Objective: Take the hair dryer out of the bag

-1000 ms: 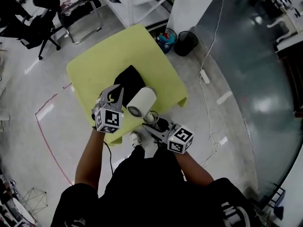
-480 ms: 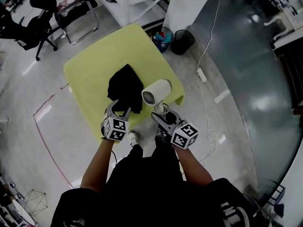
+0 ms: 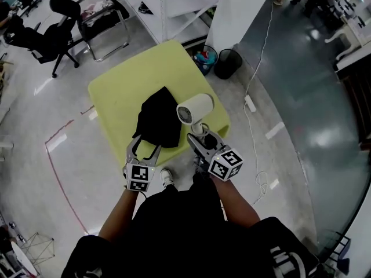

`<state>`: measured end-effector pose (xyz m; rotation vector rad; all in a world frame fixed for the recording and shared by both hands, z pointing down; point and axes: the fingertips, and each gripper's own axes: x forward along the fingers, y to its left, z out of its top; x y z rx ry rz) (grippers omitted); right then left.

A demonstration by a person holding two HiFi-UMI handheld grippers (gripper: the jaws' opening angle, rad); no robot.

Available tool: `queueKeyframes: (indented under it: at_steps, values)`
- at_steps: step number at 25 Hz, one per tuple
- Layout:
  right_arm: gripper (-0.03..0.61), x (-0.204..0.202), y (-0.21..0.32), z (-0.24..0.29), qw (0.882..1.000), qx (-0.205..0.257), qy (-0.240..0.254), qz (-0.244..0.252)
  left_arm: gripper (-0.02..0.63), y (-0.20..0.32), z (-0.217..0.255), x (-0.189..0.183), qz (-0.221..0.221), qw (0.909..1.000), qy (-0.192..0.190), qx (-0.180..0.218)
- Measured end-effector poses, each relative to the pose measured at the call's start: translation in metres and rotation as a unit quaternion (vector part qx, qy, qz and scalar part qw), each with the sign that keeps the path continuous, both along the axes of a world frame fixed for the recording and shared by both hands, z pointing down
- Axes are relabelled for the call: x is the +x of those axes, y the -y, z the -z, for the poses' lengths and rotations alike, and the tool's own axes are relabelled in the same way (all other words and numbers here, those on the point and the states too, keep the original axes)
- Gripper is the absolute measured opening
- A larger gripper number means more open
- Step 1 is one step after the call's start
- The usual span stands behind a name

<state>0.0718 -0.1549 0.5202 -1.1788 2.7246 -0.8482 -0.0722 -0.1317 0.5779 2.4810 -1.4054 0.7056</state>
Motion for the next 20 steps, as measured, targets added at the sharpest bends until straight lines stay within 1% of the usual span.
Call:
queueKeyframes:
  at_steps: [3,6,7,8,9,10,11,12,13,14,17,20]
  values:
    - [0.192,-0.007,0.005,0.020,1.000,0.022,0.002,-0.006,0.296,0.014,0.034,-0.010,0.011,0.9987,-0.005,0.050]
    - [0.192,-0.017,0.010,0.044,0.999,0.048,0.000,-0.016,0.282,0.026,0.074,-0.022,0.031,0.9948,-0.040,0.089]
    - [0.192,-0.020,0.012,0.052,0.998,0.056,-0.001,-0.019,0.259,0.030,0.087,-0.025,0.039,0.9925,-0.055,0.102]
    - [0.192,-0.023,0.013,0.059,0.998,0.064,-0.004,-0.021,0.253,0.033,0.100,-0.028,0.044,0.9901,-0.065,0.116]
    - [0.192,-0.025,0.014,0.066,0.997,0.071,-0.007,-0.023,0.238,0.034,0.110,-0.031,0.047,0.9881,-0.067,0.130]
    - [0.192,-0.028,0.015,0.073,0.996,0.079,-0.010,-0.026,0.199,0.036,0.119,-0.036,0.049,0.9862,-0.065,0.144]
    - [0.192,-0.030,0.015,0.080,0.996,0.088,-0.012,-0.029,0.144,0.036,0.129,-0.040,0.053,0.9840,-0.065,0.157]
    - [0.192,-0.032,0.016,0.087,0.995,0.096,-0.014,-0.033,0.071,0.037,0.139,-0.044,0.058,0.9817,-0.068,0.168]
    - [0.192,-0.034,0.017,0.093,0.994,0.103,-0.015,-0.038,0.027,0.038,0.148,-0.046,0.062,0.9797,-0.072,0.176]
    - [0.192,-0.034,0.018,0.099,0.993,0.109,-0.016,-0.043,0.008,0.038,0.155,-0.048,0.065,0.9784,-0.077,0.180]
    - [0.192,-0.032,0.019,0.111,0.990,0.125,-0.018,-0.059,0.006,0.038,0.164,-0.047,0.065,0.9775,-0.100,0.174]
    - [0.192,-0.032,0.021,0.118,0.987,0.140,-0.031,-0.068,0.006,0.036,0.167,-0.045,0.062,0.9776,-0.121,0.161]
